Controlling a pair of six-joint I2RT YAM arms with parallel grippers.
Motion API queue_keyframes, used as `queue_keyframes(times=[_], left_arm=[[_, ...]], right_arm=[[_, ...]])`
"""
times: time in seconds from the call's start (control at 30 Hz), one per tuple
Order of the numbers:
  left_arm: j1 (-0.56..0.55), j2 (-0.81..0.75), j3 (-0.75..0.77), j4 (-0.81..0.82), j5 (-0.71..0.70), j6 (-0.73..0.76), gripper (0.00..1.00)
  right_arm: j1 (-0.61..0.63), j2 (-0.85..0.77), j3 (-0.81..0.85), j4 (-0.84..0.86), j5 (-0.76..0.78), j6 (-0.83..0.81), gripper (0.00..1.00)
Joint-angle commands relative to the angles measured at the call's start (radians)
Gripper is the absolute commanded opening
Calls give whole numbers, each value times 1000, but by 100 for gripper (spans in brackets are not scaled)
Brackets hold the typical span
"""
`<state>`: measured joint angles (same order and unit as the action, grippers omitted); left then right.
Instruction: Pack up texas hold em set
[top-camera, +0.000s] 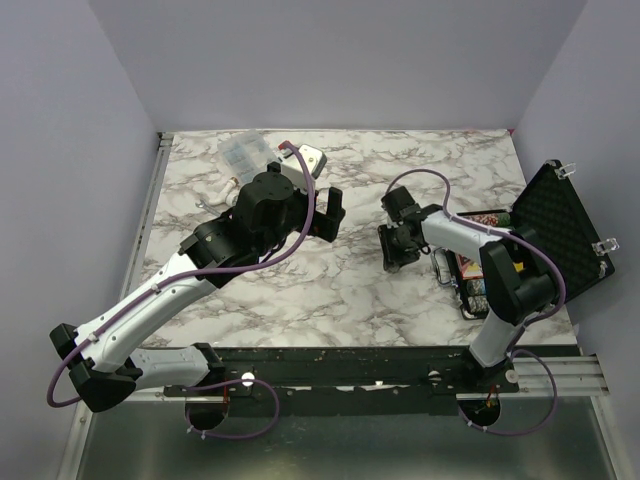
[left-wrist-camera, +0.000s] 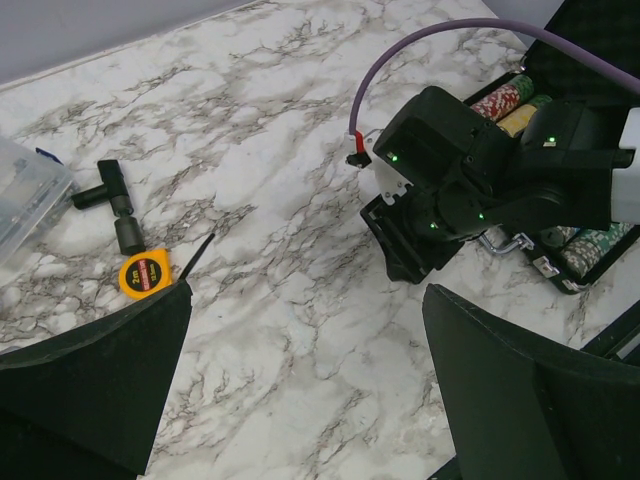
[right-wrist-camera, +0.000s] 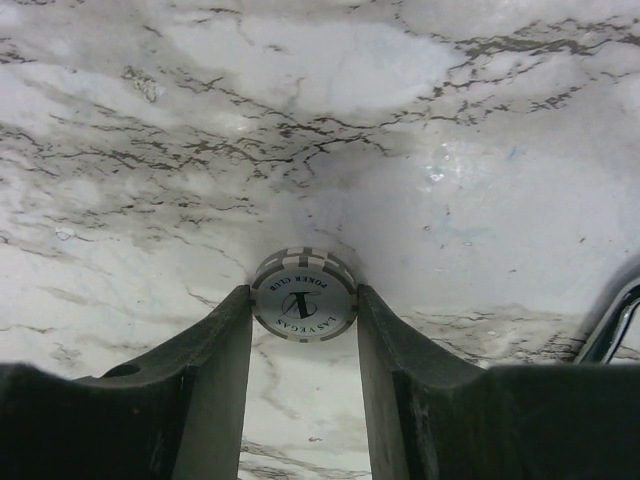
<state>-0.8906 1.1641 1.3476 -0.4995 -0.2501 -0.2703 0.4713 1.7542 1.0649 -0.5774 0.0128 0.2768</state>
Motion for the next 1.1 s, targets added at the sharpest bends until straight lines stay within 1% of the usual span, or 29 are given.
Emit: queue_keyframes(times=[0.0,0.17,0.27,0.3,0.43,0.57,0.6,0.7,0.73,0.8,0.83,0.9,0.97,1.07], left_arm=[[-4,2,19,0,-22,-1,98],[-4,-10,15,3,-49,-1,98],[-4,-18,15,3,-65,-1,98],[-4,-21,14,4,-69,-1,98],[-4,-30,11,7,-83,-1,98],[-4,-39,9,9,-100,-1,99],[-4,-43,8,9,-104,-1,99],[-4,-50,2,16,-127,-1,98],[-4,-51,-1,19,-133,0,99],[-4,-51,-4,21,-145,-1,98],[-4,-48,-6,23,-149,0,98],[-4,-42,-7,24,-154,-1,98],[-4,-31,-9,25,-154,-5,99],[-4,-4,-10,24,-130,-10,98]], right_arm=[[57,96,-60,-60,-89,67,13],[133,132,-13,-65,-80,108,9],[182,149,9,-66,-67,135,9],[191,149,13,-61,-70,141,11],[203,128,9,-20,-98,166,26],[204,95,12,-5,-91,189,45],[203,84,12,0,-88,197,51],[202,28,6,19,-80,225,64],[202,5,1,30,-73,232,70],[199,-44,-5,39,-54,243,77],[195,-63,-9,37,-40,251,80],[173,-115,-27,37,-18,276,81],[123,-170,-63,37,44,312,82],[-5,-285,-138,38,76,371,81]])
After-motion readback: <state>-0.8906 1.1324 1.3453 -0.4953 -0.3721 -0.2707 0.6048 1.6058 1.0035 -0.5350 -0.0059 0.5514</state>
